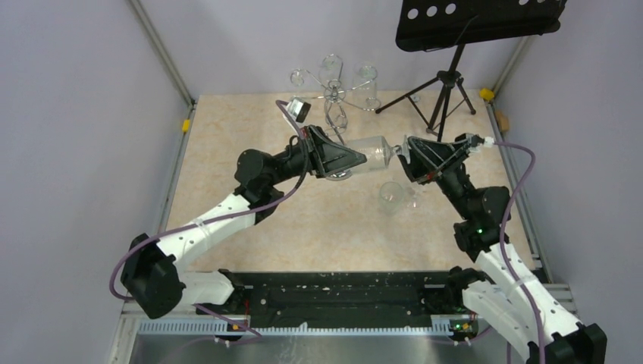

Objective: Take the wine glass off the wine glass rack

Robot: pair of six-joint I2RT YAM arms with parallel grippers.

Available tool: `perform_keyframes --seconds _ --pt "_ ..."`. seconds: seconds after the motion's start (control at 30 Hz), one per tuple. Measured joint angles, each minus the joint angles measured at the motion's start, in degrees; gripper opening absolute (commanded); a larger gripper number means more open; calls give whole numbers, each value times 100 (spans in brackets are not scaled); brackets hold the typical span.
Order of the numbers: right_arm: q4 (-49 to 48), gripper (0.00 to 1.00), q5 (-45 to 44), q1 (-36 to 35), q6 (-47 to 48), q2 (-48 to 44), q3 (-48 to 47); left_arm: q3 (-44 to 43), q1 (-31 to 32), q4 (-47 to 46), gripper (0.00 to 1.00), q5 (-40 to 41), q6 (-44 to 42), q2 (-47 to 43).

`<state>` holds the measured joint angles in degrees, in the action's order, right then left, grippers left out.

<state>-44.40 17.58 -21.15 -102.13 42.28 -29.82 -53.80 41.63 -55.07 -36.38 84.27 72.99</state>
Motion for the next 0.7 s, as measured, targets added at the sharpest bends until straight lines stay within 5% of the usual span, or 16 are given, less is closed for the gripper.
perform_keyframes --seconds 0.2,0.33,0.7 --pt "2826 72 -595 0 1532 -634 -634 -46 -7 1412 0 173 -1084 -444" --pt "4308 72 -1287 0 2323 -1025 -901 -439 31 3377 0 614 -2201 -804" --pt "6572 72 -2479 0 3480 -1596 -1067 -1665 726 7796 0 2756 -4546 -597"
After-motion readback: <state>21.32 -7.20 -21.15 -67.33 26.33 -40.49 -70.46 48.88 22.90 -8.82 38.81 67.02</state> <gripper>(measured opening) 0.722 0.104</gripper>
